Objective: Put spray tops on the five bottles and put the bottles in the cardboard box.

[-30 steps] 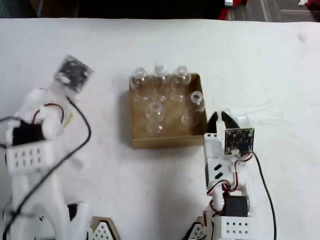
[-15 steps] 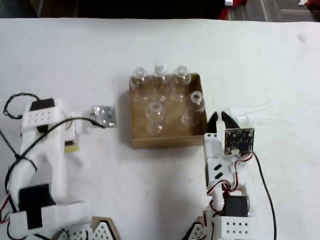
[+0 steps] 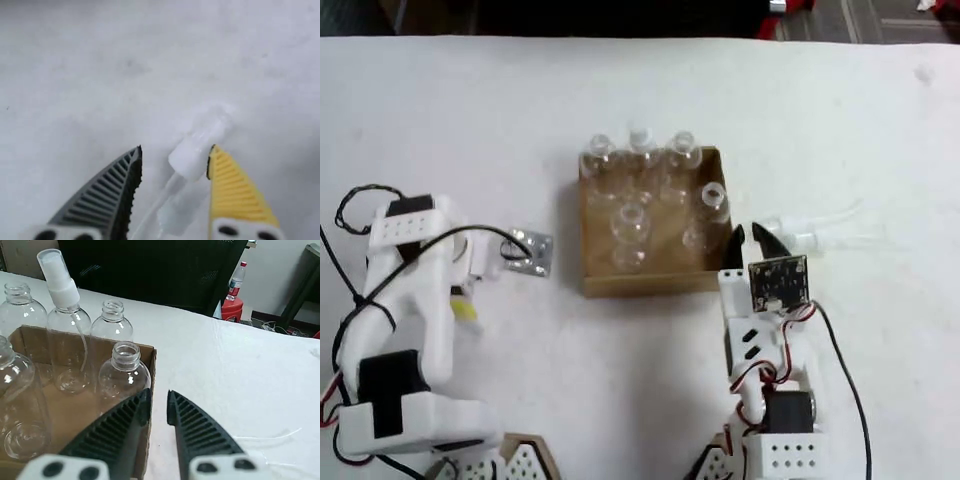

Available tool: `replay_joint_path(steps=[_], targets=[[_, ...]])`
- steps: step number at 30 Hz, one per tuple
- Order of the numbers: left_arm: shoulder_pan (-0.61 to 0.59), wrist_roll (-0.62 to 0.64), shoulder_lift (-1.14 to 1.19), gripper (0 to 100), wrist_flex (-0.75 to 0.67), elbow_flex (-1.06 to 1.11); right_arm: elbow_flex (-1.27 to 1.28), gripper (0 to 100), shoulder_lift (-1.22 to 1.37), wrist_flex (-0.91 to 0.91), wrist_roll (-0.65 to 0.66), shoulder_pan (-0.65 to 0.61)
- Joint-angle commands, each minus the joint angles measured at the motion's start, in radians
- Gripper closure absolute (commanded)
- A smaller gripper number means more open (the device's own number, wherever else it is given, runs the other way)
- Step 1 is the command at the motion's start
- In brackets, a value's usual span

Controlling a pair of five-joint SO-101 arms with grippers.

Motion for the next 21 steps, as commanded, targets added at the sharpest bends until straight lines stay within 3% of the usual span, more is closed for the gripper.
replay_joint_path(steps=[1,5,14,21], targets=[[-0.002,-0.051,-0.088,79,0.176,-0.110,0.008,95.4,-0.004,-0.013,0.017,-0.012],[0.007,-0.109,-0.151,79,0.219,-0.091,0.008,95.4,-0.004,-0.013,0.018,-0.012],[0.076,-0.104,-0.151,79,-0.080,0.203,0.008,95.3,-0.004,-0.013,0.023,-0.012],[0.064,-0.109,-0.151,79,-0.229,0.292,0.008,95.2,-0.004,-0.013,0.023,-0.012]])
